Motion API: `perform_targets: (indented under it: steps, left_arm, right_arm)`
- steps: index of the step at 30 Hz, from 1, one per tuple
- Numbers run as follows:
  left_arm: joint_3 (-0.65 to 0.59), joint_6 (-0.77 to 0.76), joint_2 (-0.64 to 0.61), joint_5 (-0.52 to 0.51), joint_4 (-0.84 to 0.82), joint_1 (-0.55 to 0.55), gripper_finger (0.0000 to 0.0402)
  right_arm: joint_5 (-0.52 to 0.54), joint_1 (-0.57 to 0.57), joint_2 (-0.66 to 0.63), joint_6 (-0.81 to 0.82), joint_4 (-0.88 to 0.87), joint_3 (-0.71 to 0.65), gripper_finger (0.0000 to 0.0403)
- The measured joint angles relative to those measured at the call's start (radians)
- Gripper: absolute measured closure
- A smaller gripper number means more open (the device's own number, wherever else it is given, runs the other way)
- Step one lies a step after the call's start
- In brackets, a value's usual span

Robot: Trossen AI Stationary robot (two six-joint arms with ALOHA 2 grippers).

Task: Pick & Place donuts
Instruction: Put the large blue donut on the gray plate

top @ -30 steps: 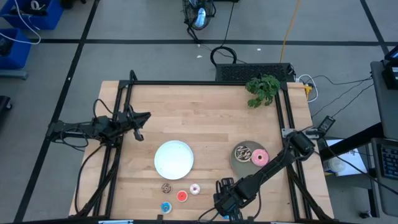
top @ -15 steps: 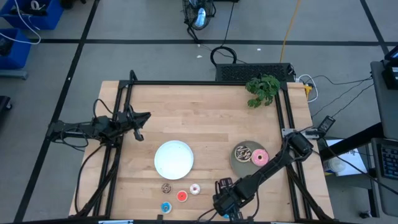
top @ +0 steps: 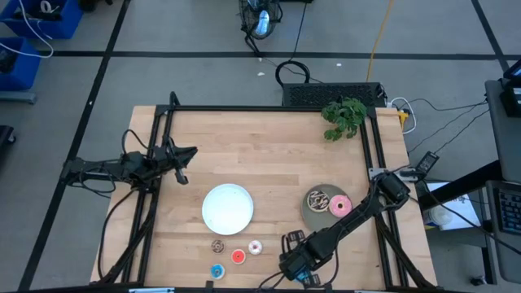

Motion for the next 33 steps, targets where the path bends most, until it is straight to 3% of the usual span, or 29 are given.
perform_targets:
  steps: [8,17,21,25,33]
  left_arm:
    - [0.000,-0.004,0.000,0.000,0.000,0.000,0.0364]
    - [0.000,-0.001,0.000,0.000,-0.008,0.000,0.0364]
    - [0.000,-0.001,0.000,0.000,-0.009,0.000,0.0364]
    - [0.000,-0.001,0.000,0.000,-0.009,0.000,0.0364]
    - [0.000,-0.004,0.000,-0.001,-0.008,0.000,0.0364]
  right_arm:
    - [0.087,-0.037,-0.145,0.016,-0.220,0.018,0.0383]
    - [0.294,-0.070,-0.387,0.110,-0.484,0.014,0.0390]
    - [0.299,-0.083,-0.444,0.189,-0.582,-0.020,0.0390]
    - [0.312,-0.089,-0.469,0.223,-0.555,-0.123,0.0390]
    - [0.233,-0.106,-0.468,0.258,-0.369,-0.360,0.0390]
